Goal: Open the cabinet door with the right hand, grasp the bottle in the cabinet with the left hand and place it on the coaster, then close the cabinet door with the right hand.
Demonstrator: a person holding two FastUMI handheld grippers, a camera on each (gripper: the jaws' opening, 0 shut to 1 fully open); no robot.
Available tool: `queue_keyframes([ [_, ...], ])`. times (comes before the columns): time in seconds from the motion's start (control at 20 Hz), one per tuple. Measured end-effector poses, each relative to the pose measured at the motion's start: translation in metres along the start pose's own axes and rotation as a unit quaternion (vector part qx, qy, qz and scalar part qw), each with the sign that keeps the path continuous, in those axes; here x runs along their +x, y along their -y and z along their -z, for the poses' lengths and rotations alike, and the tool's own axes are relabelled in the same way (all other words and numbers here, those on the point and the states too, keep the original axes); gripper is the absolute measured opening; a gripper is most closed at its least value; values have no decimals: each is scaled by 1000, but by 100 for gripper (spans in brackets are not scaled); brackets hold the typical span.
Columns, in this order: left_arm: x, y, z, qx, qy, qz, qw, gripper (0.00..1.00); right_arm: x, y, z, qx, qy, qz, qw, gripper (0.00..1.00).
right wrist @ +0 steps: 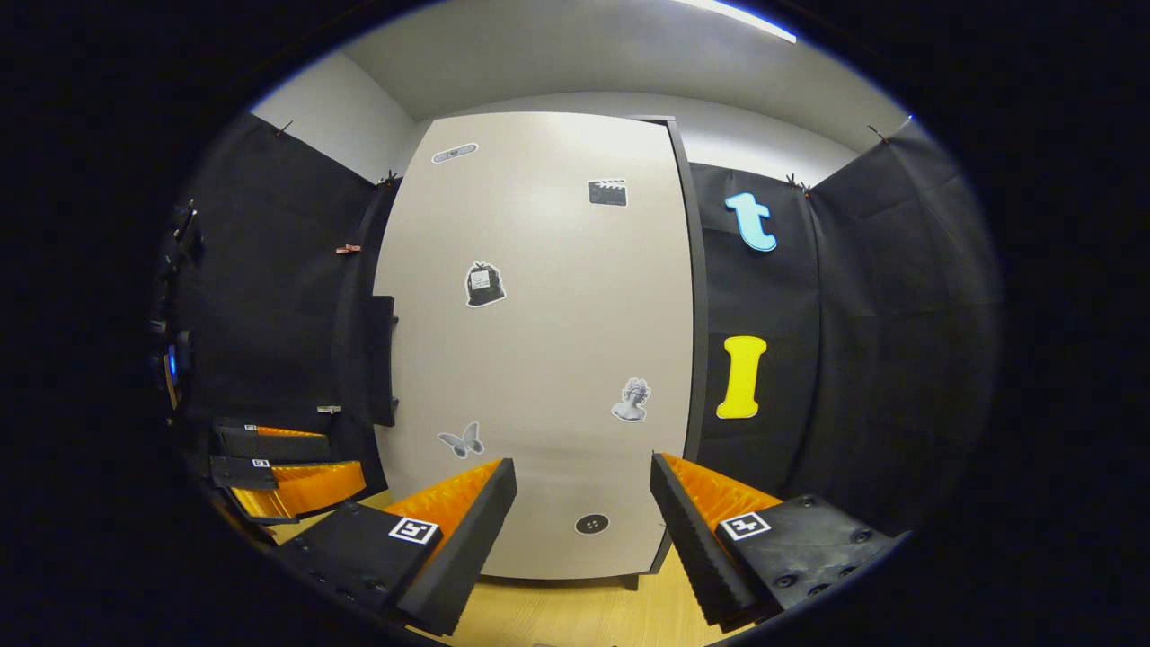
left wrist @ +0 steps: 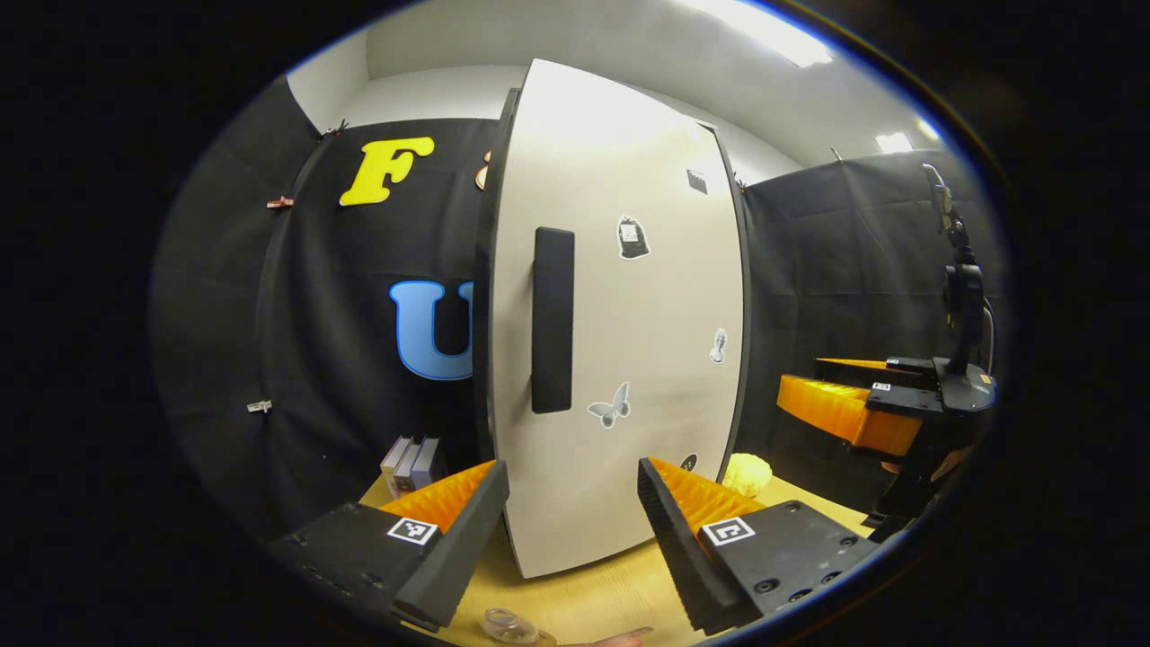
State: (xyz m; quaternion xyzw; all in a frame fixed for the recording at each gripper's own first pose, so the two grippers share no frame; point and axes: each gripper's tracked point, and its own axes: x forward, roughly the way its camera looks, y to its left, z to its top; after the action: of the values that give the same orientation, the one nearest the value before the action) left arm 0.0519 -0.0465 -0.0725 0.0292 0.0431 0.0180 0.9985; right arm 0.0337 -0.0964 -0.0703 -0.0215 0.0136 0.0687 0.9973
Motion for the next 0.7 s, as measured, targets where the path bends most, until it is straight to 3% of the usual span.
queue_keyframes([
  [0.7, 0, 11, -29, 9, 46, 22, 999, 92, 0, 3, 3, 3, -7, 9, 1000, 97],
])
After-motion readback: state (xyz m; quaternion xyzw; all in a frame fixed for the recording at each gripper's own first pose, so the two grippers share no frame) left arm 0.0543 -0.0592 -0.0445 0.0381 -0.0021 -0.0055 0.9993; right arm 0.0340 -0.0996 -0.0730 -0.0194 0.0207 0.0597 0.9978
